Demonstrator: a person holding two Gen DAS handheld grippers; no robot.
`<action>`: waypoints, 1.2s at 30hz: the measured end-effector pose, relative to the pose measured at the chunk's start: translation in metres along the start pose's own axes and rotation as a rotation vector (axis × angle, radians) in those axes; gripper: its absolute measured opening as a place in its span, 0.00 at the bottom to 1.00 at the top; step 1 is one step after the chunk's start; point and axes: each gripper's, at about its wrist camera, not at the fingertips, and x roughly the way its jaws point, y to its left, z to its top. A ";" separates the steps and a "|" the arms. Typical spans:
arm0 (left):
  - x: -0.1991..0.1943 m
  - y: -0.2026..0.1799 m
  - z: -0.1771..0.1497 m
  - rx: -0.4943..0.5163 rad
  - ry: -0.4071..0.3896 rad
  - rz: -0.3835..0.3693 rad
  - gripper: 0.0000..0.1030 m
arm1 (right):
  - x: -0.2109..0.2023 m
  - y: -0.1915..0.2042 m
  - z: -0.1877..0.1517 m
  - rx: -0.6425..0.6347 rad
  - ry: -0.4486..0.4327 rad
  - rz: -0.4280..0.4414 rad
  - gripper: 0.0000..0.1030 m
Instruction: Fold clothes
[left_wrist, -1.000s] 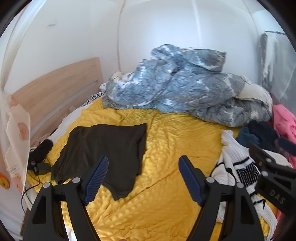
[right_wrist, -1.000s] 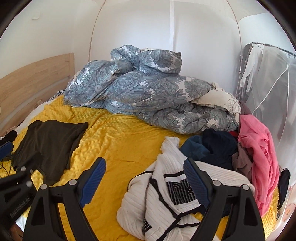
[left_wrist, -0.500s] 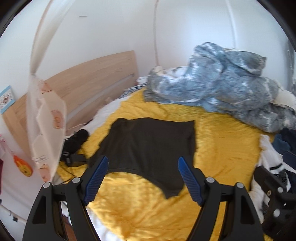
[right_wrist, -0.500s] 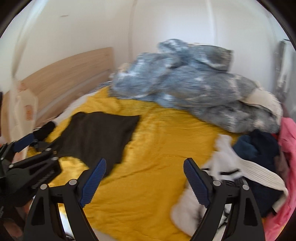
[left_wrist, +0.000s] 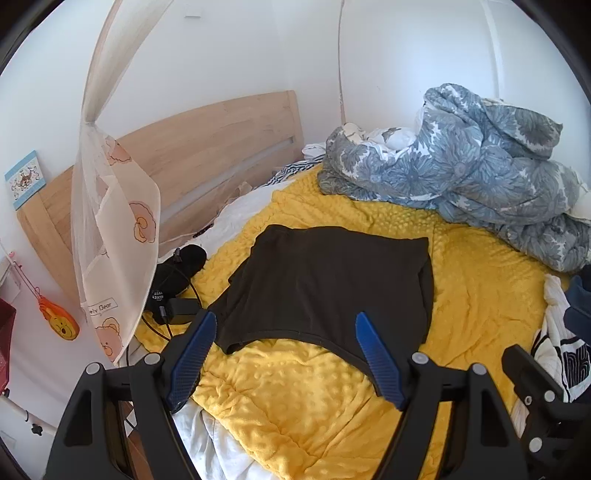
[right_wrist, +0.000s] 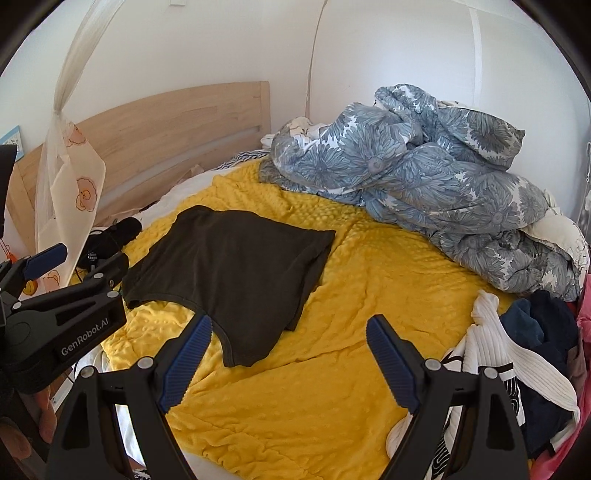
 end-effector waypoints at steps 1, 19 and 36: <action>0.001 0.000 0.000 0.001 0.002 -0.003 0.78 | 0.000 0.000 -0.001 0.000 0.002 0.000 0.85; 0.000 -0.003 0.001 -0.012 -0.006 -0.018 0.78 | -0.002 -0.007 -0.008 0.003 0.008 -0.013 0.85; -0.001 -0.003 0.003 -0.026 -0.020 -0.007 0.79 | 0.004 -0.014 -0.015 0.020 0.026 -0.021 0.85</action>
